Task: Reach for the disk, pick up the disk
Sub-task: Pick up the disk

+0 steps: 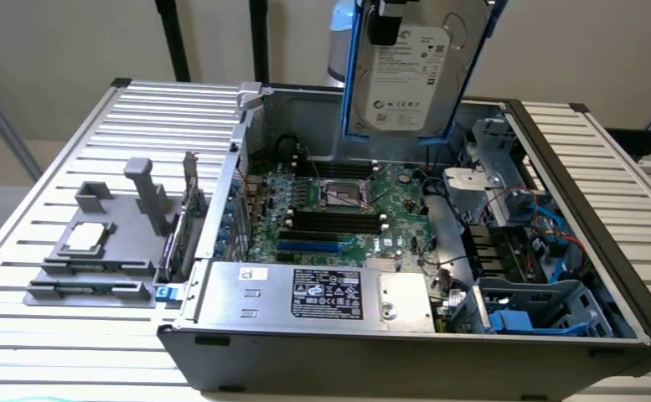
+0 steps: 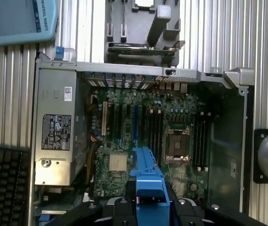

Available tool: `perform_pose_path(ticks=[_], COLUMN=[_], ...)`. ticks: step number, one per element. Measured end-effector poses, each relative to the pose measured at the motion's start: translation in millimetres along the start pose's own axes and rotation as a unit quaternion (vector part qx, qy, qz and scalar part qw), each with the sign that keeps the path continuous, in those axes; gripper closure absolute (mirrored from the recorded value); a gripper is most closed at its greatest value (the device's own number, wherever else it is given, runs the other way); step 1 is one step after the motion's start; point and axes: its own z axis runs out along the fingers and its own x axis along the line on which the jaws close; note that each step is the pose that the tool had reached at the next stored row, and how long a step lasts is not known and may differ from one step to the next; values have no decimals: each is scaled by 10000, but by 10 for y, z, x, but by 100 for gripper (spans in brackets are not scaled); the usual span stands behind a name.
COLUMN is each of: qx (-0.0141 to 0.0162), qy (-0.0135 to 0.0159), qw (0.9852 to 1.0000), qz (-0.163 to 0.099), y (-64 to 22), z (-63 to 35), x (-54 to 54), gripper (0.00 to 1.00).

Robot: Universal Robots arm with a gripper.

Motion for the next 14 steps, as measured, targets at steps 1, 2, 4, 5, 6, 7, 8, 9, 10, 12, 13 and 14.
perform_pose_path(ticks=[1, 2, 4, 5, 6, 7, 8, 9, 10, 12, 13, 14], qx=[0, 0, 0, 0, 0, 0, 0, 0, 0, 0, 0, 0], qy=[0, 0, 0, 0, 0, 0, 0, 0, 0, 0, 0, 0], qw=[10000, 10000, 10000, 10000, 10000, 10000, 10000, 10000, 10000, 10000, 10000, 10000], qz=[0, -1, 0, -1, 0, 0, 0, 0, 0, 0, 0, 0], y=[-34, -67, -140, -180, -219, -260, -300, -340, -383, -465, -503, -539], z=[0, 1, 3, 4, 5, 6, 8, 9, 11, 14, 15, 17], x=[23, 45, 87, 108, 128, 148, 167, 186, 207, 247, 266, 287], gripper=[67, 67, 67, 67, 67, 67, 67, 67, 67, 67, 67, 67])
